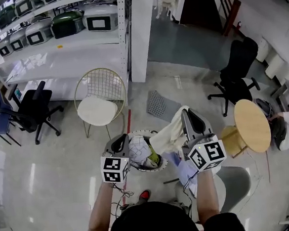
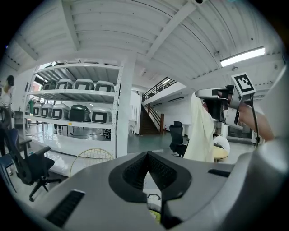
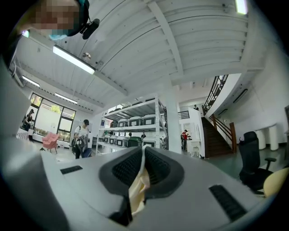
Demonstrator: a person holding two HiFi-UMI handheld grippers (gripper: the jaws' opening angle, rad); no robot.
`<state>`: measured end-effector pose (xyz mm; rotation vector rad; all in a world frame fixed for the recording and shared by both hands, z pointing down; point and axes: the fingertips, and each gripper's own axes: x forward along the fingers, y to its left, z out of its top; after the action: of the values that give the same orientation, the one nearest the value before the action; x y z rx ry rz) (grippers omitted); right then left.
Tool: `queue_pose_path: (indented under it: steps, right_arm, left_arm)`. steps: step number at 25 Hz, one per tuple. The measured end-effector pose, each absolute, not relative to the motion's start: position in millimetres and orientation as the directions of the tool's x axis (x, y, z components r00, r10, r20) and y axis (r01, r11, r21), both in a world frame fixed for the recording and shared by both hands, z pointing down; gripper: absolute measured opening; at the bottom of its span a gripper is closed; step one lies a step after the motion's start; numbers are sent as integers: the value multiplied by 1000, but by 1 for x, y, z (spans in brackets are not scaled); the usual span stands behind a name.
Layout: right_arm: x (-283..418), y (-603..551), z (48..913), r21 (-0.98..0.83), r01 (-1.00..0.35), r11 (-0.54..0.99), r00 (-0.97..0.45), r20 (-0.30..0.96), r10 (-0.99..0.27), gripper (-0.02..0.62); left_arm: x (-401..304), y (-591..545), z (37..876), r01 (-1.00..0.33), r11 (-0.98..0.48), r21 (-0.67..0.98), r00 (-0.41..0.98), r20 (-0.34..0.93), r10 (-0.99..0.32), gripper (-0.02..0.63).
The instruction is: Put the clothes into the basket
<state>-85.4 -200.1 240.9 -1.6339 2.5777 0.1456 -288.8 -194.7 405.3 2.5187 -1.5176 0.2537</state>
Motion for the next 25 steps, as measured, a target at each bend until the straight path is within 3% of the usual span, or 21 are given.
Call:
queue_pose_path:
  steps: [13, 25]
  right_arm:
    - [-142, -234, 258, 23, -859, 511, -511, -95, -854, 41]
    - [-158, -253, 315, -42, -836, 547, -547, -9, -837, 41]
  left_arm:
    - [-347, -200, 417, -932, -352, 85, 362, 260, -895, 6]
    - [-355, -205, 440, -945, -316, 84, 326, 307, -894, 6]
